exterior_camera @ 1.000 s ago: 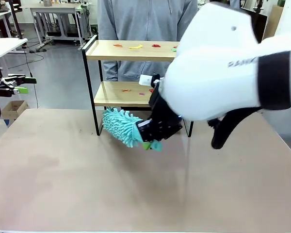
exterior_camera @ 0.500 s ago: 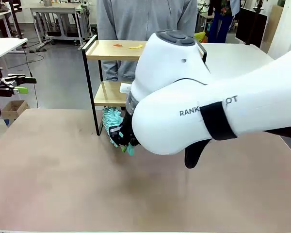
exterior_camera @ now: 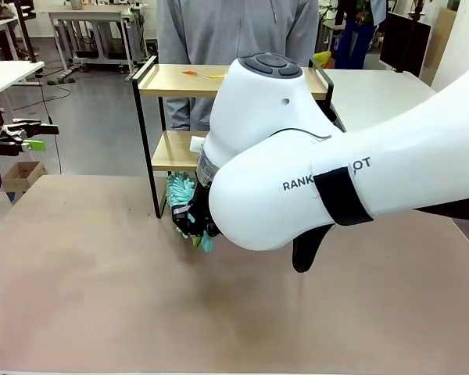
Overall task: Clean the shelf.
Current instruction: Clean the specific section of the Shelf indicated by the human with the Duster.
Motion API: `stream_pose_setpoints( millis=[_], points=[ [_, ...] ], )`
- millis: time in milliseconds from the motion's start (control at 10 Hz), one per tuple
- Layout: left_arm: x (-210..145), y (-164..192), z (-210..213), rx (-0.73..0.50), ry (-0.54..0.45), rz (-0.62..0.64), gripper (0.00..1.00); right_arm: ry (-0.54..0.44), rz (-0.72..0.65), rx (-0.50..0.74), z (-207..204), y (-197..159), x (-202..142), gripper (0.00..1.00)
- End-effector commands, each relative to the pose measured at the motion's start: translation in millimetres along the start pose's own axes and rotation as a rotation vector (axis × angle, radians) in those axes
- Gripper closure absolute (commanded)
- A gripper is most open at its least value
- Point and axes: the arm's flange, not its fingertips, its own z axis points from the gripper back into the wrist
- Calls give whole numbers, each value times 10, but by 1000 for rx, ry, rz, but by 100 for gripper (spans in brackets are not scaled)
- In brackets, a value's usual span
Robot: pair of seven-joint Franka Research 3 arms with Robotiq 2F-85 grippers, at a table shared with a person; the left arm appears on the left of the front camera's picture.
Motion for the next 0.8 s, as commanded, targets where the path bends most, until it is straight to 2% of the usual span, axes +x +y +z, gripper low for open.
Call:
stream_pose_setpoints(
  millis=[0, 200, 400, 700],
  points=[
    [22, -5, -5, -1, -1, -4, 0, -91, -59, -21, -80, 116, 9, 87],
    [22, -5, -5, -1, -1, -4, 0, -149, -107, 14, -198, 246, 81, 87],
    [22, -5, -5, -1, -1, -4, 0, -191, -149, -21, -377, 378, 152, 87],
    [22, -5, -5, -1, -1, -4, 0, -213, -136, -50, -656, 548, 283, 87]
  ],
)
